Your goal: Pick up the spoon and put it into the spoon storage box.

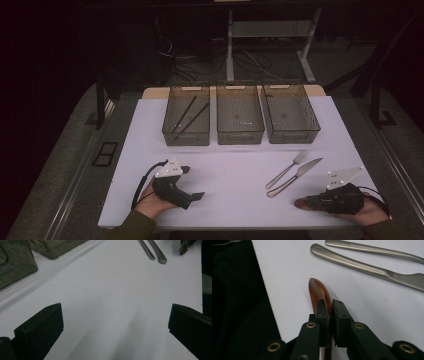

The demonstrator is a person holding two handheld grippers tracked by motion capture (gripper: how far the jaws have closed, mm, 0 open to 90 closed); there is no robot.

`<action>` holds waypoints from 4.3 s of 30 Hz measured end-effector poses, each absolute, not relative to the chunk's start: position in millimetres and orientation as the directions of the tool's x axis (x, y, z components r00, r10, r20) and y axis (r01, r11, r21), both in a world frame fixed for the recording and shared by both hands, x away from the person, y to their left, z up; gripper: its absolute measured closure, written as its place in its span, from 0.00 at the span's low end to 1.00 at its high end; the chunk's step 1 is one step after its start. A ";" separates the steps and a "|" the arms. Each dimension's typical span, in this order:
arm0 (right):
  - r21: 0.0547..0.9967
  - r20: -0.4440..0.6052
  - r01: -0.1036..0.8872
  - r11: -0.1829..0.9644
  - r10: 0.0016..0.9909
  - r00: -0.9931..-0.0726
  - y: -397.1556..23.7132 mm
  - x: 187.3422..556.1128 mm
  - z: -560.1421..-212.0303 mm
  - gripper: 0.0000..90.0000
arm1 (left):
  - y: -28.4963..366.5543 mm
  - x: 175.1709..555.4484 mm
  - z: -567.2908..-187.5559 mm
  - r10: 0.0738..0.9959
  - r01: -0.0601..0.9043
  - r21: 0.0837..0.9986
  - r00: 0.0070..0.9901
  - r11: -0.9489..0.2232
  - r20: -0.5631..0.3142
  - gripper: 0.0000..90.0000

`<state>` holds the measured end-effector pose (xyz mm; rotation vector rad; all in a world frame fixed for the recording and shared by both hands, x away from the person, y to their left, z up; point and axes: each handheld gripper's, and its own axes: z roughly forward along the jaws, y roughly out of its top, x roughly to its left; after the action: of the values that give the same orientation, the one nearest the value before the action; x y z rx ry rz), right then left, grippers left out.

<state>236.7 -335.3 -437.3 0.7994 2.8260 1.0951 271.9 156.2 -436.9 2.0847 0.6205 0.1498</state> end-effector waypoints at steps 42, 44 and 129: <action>0.783 0.136 0.466 0.413 0.617 -0.775 -309.8 284.1 -396.9 0.93 | 155.0 271.5 -436.0 0.494 0.384 0.817 0.858 -0.431 -0.142 0.00; 0.790 0.139 0.463 0.402 0.618 -0.774 -308.0 287.4 -395.0 0.93 | 154.9 271.1 -435.8 0.491 0.381 0.815 0.860 -0.436 -0.139 0.00; 0.732 0.142 0.590 0.341 0.771 -0.621 -143.7 492.6 -357.5 0.93 | 147.0 266.7 -434.3 0.472 0.353 0.827 0.873 -0.437 -0.123 0.00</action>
<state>492.6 -143.7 -357.5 1.2297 2.3757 1.1477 266.7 147.0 -434.3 2.0705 0.5983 0.1547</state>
